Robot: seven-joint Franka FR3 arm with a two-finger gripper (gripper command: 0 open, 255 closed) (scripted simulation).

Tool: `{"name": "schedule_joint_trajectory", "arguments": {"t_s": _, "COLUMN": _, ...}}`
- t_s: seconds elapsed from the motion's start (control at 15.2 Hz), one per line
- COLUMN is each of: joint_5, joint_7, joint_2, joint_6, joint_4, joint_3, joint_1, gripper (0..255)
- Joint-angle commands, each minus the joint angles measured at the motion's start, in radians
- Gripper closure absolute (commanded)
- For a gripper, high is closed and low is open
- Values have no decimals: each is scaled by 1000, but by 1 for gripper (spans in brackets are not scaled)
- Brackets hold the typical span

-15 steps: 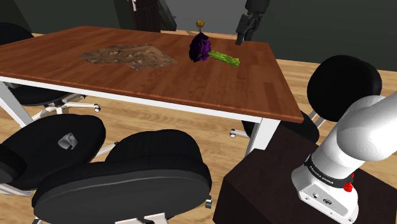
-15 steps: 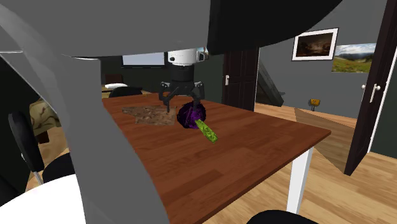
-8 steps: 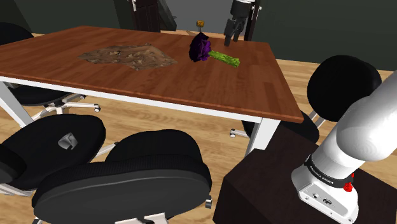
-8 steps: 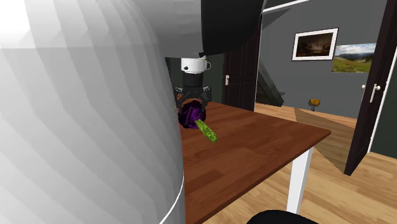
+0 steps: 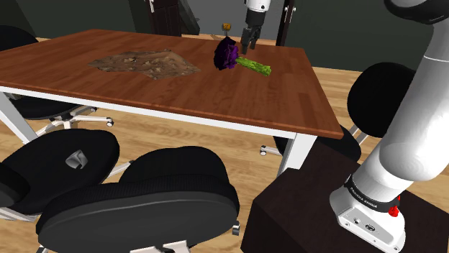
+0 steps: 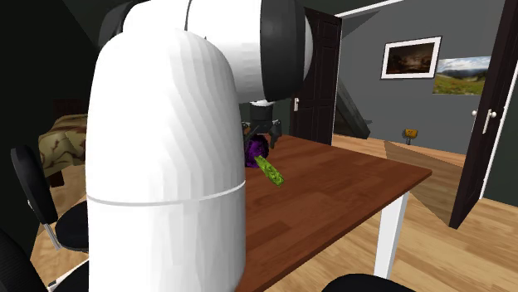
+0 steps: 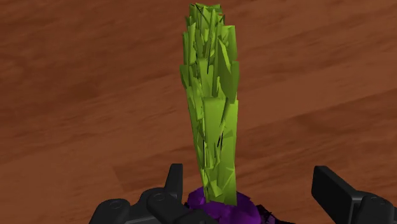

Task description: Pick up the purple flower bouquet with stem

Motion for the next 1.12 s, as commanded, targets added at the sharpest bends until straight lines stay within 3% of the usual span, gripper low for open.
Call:
{"name": "schedule_joint_trajectory", "arguments": {"t_s": 0.0, "joint_5": 9, "joint_7": -24, "joint_2": 87, "joint_6": -19, "joint_4": 98, "joint_3": 0, "joint_1": -9, "gripper": 0}}
{"name": "schedule_joint_trajectory", "arguments": {"t_s": 0.07, "joint_5": 11, "joint_7": -31, "joint_2": 116, "joint_6": -26, "joint_4": 133, "joint_3": 0, "joint_1": -12, "gripper": 0}}
{"name": "schedule_joint_trajectory", "arguments": {"t_s": 0.66, "joint_5": 14, "joint_7": -37, "joint_2": 121, "joint_6": 73, "joint_4": 37, "joint_3": 2, "joint_1": -10, "gripper": 0}}
{"name": "schedule_joint_trajectory", "arguments": {"t_s": 0.73, "joint_5": 14, "joint_7": -36, "joint_2": 121, "joint_6": 72, "joint_4": 39, "joint_3": 2, "joint_1": -10, "gripper": 255}}
{"name": "schedule_joint_trajectory", "arguments": {"t_s": 1.06, "joint_5": 14, "joint_7": -37, "joint_2": 120, "joint_6": 72, "joint_4": 39, "joint_3": 2, "joint_1": -11, "gripper": 255}}
